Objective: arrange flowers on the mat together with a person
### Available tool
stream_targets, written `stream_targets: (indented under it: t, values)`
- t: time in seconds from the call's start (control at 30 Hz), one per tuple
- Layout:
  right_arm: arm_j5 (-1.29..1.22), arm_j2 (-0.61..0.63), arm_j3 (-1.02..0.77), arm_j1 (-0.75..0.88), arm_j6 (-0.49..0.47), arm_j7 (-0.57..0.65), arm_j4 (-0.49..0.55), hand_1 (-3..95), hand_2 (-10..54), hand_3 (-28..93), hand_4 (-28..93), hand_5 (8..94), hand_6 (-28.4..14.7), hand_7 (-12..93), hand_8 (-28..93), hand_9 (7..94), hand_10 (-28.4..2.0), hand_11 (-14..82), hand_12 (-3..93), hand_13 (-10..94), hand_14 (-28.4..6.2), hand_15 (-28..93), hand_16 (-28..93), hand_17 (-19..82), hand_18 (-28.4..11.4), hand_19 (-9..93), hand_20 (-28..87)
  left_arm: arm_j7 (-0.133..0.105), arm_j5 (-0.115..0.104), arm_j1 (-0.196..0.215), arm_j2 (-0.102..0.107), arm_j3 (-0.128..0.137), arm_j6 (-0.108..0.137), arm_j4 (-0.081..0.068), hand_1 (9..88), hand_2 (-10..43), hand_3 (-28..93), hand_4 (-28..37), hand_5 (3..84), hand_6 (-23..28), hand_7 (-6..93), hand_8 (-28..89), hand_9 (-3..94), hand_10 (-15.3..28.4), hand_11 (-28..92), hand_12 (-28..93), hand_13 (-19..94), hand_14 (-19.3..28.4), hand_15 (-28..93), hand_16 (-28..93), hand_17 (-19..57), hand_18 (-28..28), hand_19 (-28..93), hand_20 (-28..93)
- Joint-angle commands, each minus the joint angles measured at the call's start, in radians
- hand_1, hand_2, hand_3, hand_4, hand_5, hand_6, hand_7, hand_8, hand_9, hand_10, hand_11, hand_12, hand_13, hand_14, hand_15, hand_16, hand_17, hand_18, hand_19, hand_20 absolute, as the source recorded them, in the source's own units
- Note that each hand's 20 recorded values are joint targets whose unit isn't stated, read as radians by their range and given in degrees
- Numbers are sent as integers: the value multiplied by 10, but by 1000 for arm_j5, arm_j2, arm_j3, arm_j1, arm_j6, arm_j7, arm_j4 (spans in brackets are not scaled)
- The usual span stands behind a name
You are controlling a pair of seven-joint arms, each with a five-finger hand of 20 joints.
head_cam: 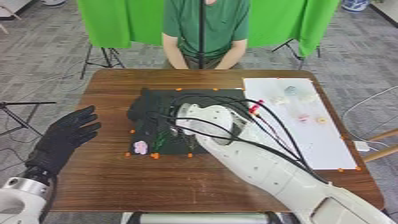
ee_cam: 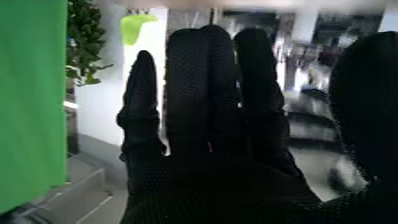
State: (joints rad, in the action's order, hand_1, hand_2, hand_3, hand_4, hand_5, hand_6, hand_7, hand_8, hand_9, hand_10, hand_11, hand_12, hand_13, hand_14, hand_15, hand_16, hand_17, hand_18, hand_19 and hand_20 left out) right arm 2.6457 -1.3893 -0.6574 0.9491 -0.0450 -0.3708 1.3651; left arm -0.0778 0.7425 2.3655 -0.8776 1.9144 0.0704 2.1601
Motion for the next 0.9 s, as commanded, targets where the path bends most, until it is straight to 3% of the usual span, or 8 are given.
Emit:
stream_targets:
  t: [0.03,0.13,0.23,0.43,0.57,0.73,0.9]
  values:
    - [-203,105,-204,106,-76,29,195,253,-23,852,-282,477,9,335,-155,501,-109,279,258,440,-79,496,211,151,-170,523,384,2,9,41,-47,13,3,10,293,0,680,-253,334,49,180,-96,291,120,198,177,250,157,306,10,-64,219,464,91]
    - [-324,170,-323,189,-117,44,277,251,-8,857,-282,464,1,307,-141,487,-111,248,258,426,-78,436,224,151,-170,491,356,3,12,46,-63,19,0,14,292,-1,679,-245,335,49,177,-93,294,122,196,179,251,159,310,7,-64,220,467,87]
    - [-424,235,-451,288,-150,82,354,238,33,849,-266,453,-6,279,-128,472,-117,213,256,408,-80,367,243,144,-175,438,321,-3,11,55,-70,28,1,17,290,-3,682,-243,336,50,177,-91,295,122,195,180,251,159,311,5,-65,221,468,84]
    - [-748,330,-724,521,-234,204,484,229,47,843,-257,455,-19,232,-113,459,-122,183,253,388,-86,285,279,133,-186,380,284,-8,8,60,-79,41,3,18,288,-6,686,-246,337,50,175,-90,296,123,193,181,251,160,311,3,-65,222,471,80]
    - [-998,383,-879,686,-234,248,549,237,40,838,-247,461,-28,210,-103,461,-130,170,251,409,-99,297,293,157,-188,491,337,-11,9,68,-84,44,3,22,286,-9,692,-247,337,50,175,-90,296,124,194,183,251,160,310,3,-65,222,473,78]
    - [-1206,388,-1066,883,-268,317,626,246,29,840,-240,468,-38,198,-98,468,-139,172,249,423,-104,319,273,188,-181,525,344,-14,9,74,-94,44,5,24,286,-9,692,-250,336,49,175,-90,296,123,194,183,251,159,310,3,-66,222,473,76]
    - [-1415,318,-1224,1069,-252,416,701,246,23,843,-236,475,-44,183,-97,470,-137,168,244,422,-108,293,253,187,-181,469,302,-10,12,71,-96,49,-3,24,285,-11,695,-249,336,49,174,-90,295,122,194,183,251,159,310,3,-64,221,473,75]
